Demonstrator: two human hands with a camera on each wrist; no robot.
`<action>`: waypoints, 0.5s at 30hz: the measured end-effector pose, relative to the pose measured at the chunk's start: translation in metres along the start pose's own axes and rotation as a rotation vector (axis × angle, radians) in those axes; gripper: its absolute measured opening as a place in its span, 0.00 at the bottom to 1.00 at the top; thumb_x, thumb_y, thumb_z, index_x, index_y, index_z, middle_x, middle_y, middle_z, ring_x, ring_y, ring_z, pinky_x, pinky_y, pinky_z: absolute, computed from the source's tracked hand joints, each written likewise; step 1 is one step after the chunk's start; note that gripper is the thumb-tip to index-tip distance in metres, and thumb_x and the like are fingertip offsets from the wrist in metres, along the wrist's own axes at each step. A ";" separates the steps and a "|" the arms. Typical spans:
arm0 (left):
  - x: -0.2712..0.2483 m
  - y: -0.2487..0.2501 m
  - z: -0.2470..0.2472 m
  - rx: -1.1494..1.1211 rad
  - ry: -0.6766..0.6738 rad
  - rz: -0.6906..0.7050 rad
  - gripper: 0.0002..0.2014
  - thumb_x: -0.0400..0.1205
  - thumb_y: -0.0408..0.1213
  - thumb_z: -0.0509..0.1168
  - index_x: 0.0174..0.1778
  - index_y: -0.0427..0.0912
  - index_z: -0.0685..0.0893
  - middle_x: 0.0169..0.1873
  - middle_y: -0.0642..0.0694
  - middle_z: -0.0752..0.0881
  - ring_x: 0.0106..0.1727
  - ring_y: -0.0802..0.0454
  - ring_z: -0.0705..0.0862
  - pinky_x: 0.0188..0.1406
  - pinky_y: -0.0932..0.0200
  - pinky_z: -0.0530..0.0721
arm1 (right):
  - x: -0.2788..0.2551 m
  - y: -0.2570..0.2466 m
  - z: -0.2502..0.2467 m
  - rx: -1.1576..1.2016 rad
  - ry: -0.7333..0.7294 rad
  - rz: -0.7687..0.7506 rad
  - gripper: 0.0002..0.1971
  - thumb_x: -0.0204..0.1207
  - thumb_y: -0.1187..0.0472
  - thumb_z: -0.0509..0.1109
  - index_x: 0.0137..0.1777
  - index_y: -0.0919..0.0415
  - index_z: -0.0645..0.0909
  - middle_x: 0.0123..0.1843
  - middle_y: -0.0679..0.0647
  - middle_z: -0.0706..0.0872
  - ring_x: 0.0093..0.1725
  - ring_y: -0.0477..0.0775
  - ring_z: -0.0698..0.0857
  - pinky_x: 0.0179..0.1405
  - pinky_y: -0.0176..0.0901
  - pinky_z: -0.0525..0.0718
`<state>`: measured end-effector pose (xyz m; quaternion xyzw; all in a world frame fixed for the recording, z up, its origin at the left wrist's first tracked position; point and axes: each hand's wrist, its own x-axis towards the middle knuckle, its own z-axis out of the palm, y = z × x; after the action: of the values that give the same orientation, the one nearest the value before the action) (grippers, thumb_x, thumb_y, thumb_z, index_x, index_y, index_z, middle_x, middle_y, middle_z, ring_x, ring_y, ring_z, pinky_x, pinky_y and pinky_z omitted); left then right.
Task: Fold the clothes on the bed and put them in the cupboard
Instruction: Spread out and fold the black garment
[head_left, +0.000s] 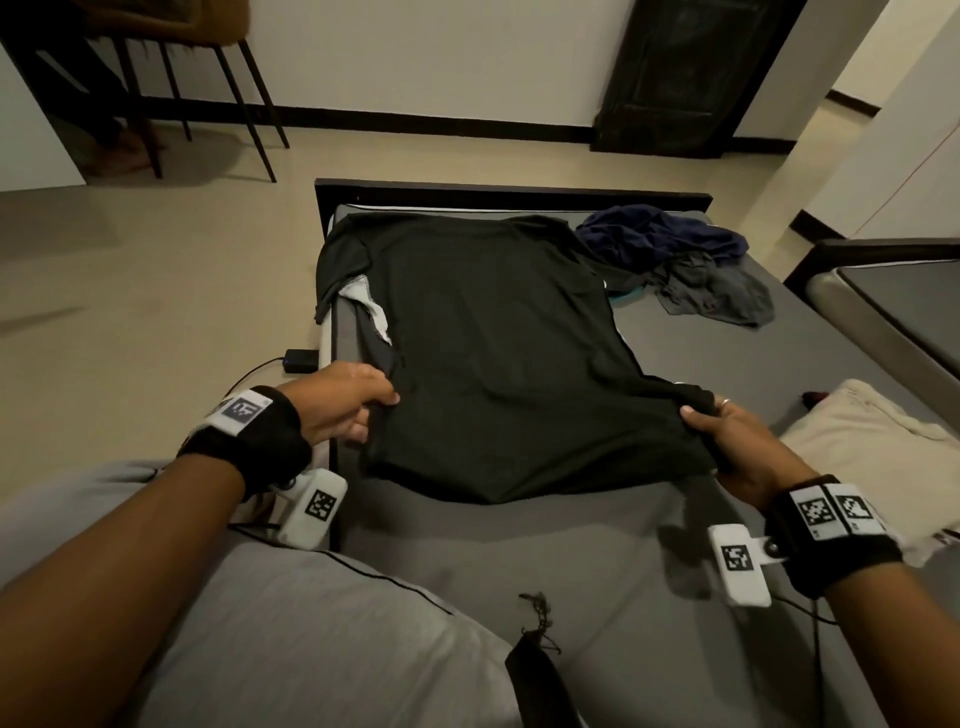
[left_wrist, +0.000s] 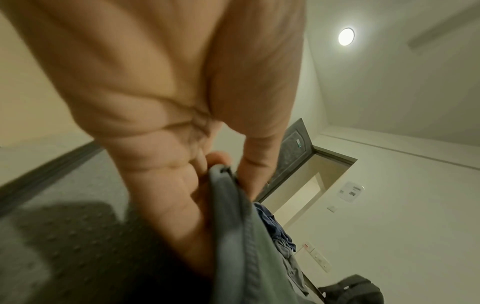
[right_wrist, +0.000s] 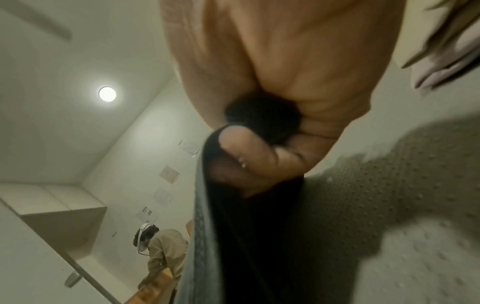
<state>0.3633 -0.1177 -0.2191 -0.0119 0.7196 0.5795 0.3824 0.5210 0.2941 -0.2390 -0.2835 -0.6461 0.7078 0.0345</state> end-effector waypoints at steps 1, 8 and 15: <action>0.000 -0.003 -0.001 0.005 -0.037 -0.023 0.08 0.84 0.27 0.64 0.57 0.37 0.83 0.60 0.37 0.89 0.54 0.40 0.91 0.49 0.50 0.91 | 0.001 0.002 -0.001 -0.032 0.002 0.006 0.11 0.81 0.61 0.71 0.62 0.55 0.84 0.58 0.64 0.91 0.49 0.60 0.90 0.44 0.49 0.84; -0.006 -0.007 -0.008 0.138 -0.139 -0.222 0.24 0.80 0.24 0.70 0.72 0.37 0.76 0.55 0.36 0.91 0.44 0.42 0.92 0.33 0.51 0.91 | 0.001 0.012 -0.008 -0.466 0.127 0.060 0.09 0.81 0.61 0.74 0.59 0.58 0.83 0.49 0.65 0.91 0.45 0.66 0.88 0.36 0.49 0.80; -0.004 -0.005 -0.008 0.136 -0.126 -0.207 0.45 0.74 0.30 0.76 0.85 0.45 0.59 0.59 0.37 0.89 0.57 0.37 0.90 0.58 0.40 0.87 | 0.000 0.010 -0.018 -0.271 0.151 0.044 0.12 0.85 0.62 0.68 0.61 0.69 0.83 0.54 0.68 0.89 0.48 0.60 0.88 0.41 0.47 0.88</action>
<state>0.3639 -0.1276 -0.2209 -0.0235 0.7268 0.4863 0.4844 0.5320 0.3084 -0.2480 -0.3520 -0.7250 0.5913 0.0289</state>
